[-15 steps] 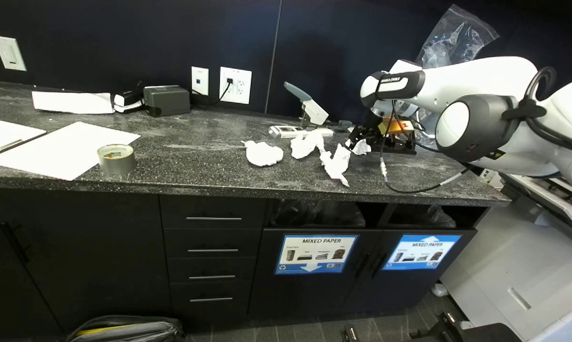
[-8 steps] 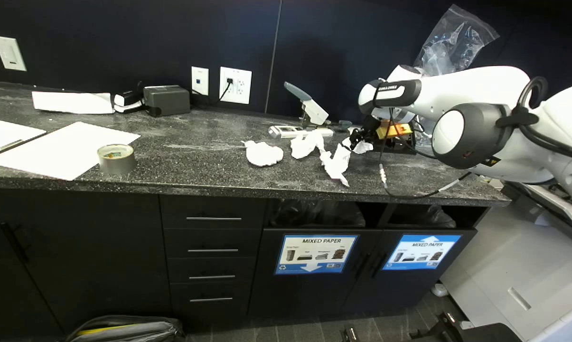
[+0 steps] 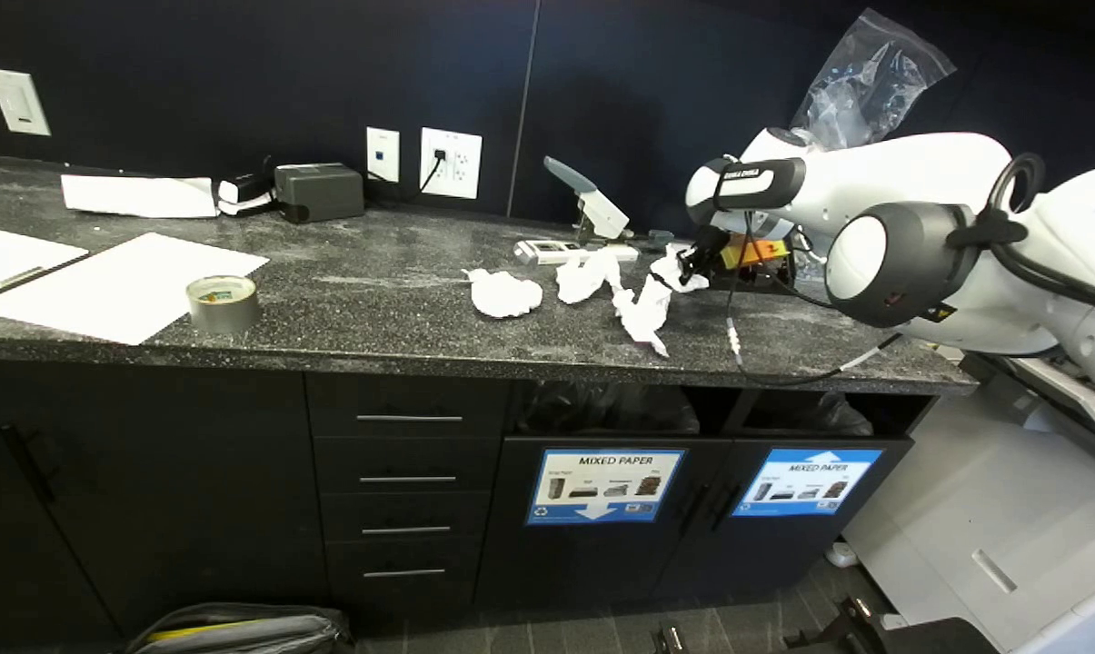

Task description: Put the papers in the first bin

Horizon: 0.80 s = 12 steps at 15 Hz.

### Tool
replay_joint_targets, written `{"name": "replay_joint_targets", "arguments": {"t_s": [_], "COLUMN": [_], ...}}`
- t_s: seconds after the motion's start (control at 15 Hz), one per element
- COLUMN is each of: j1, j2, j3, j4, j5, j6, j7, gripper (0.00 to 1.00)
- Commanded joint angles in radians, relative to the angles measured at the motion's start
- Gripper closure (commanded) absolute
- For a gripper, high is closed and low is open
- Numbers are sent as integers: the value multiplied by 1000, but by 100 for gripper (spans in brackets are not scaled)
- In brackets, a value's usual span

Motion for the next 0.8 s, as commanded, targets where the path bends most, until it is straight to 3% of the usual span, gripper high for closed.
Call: {"name": "replay_joint_targets", "arguments": {"t_s": [0.0, 0.27, 0.73], "j1": [-5, 0, -21], "j2": [17, -8, -77], "j3": [2, -49, -161], "j4": [42, 25, -6], "j5": [-3, -33, -79], "j6": [-32, -133, -307], "j7": [-22, 31, 73], "gripper": [94, 87, 92]}}
